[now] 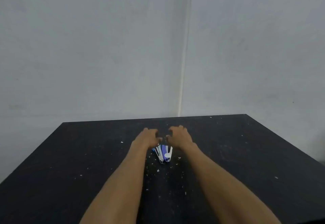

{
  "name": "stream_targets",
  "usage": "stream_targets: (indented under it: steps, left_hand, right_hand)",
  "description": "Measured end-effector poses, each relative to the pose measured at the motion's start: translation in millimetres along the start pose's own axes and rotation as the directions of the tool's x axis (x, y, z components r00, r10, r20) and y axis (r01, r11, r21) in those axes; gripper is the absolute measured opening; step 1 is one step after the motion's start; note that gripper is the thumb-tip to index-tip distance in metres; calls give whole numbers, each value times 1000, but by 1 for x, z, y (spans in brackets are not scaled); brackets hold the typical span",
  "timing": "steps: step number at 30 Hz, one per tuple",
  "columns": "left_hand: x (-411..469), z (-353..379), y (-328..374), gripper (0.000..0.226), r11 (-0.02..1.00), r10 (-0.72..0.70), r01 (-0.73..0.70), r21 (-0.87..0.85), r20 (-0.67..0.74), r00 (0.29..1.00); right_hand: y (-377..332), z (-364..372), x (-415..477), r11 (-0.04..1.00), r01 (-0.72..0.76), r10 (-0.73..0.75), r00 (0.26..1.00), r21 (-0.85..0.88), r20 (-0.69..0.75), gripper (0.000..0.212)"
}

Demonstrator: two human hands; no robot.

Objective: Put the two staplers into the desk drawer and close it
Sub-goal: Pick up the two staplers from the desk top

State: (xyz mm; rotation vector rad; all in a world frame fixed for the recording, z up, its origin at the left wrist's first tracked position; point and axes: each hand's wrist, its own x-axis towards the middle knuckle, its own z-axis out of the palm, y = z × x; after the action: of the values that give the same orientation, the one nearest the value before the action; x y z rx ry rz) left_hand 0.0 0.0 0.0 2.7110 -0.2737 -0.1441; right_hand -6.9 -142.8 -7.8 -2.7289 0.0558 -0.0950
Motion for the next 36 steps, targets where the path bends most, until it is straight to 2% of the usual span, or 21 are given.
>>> stream_targets:
  steps: [4, 6, 9, 13, 15, 17, 19, 21, 23, 26, 28, 30, 32, 34, 36]
  left_hand:
    - [-13, 31, 3, 40, 1000, -10, 7, 25, 93, 996]
    - [-16, 39, 3, 32, 1000, -8, 9, -24, 67, 998]
    - [-15, 44, -3, 25, 993, -24, 21, -116, -19, 1000]
    - [-18, 42, -11, 21, 987, -55, 38, -159, -105, 993]
    - [-18, 39, -14, 30, 992, -81, 70, -104, -104, 991]
    - [-16, 37, -16, 42, 993, -112, 109, -43, -65, 992]
    - [-14, 38, -17, 61, 988, -150, 149, -33, -24, 988]
    - [-12, 42, -18, 73, 984, -176, 176, -40, 7, 984]
    - [-11, 48, -17, 65, 977, -210, 210, -46, 1, 978]
    - [-8, 52, -12, 40, 957, -260, 248, -152, -67, 963]
    - [-7, 54, -8, 39, 935, -273, 235, -264, -118, 955]
    - [-7, 57, -1, 48, 919, -282, 232, -320, -119, 952]
    - [-7, 62, 3, 54, 905, -294, 234, -355, -123, 948]
    - [-6, 68, 7, 48, 887, -303, 227, -401, -137, 943]
    - [-4, 74, 11, 39, 885, -292, 202, -419, -162, 943]
  right_hand:
    - [10, 29, -17, 999, -11, 7, 994, 32, 106, 28]
    - [13, 41, -20, 997, -29, 20, 993, 72, 118, 25]
    - [12, 46, -23, 994, -58, 53, 997, 90, 63, 23]
    - [9, 53, -24, 993, -114, 116, 992, 41, -58, 34]
    - [7, 56, -21, 987, -160, 161, 982, 19, -93, 42]
    - [7, 56, -20, 976, -217, 216, 972, 7, -92, 61]
    - [9, 56, -21, 959, -282, 284, 953, 30, -111, 70]
    - [13, 55, -21, 926, -340, 362, 923, 163, -133, 66]
    - [21, 52, -19, 856, -363, 434, 891, 368, -132, 59]
    - [35, 46, -13, 616, -356, 501, 865, 703, -2, 50]
    - [43, 46, -13, 532, -312, 499, 866, 787, 5, 40]
    - [50, 49, -14, 589, -277, 482, 874, 759, -56, 31]
    - [56, 53, -17, 723, -255, 443, 884, 642, -148, 20]
    - [60, 58, -19, 830, -211, 380, 891, 517, -247, 17]
    - [62, 59, -23, 878, -170, 331, 891, 447, -311, 15]
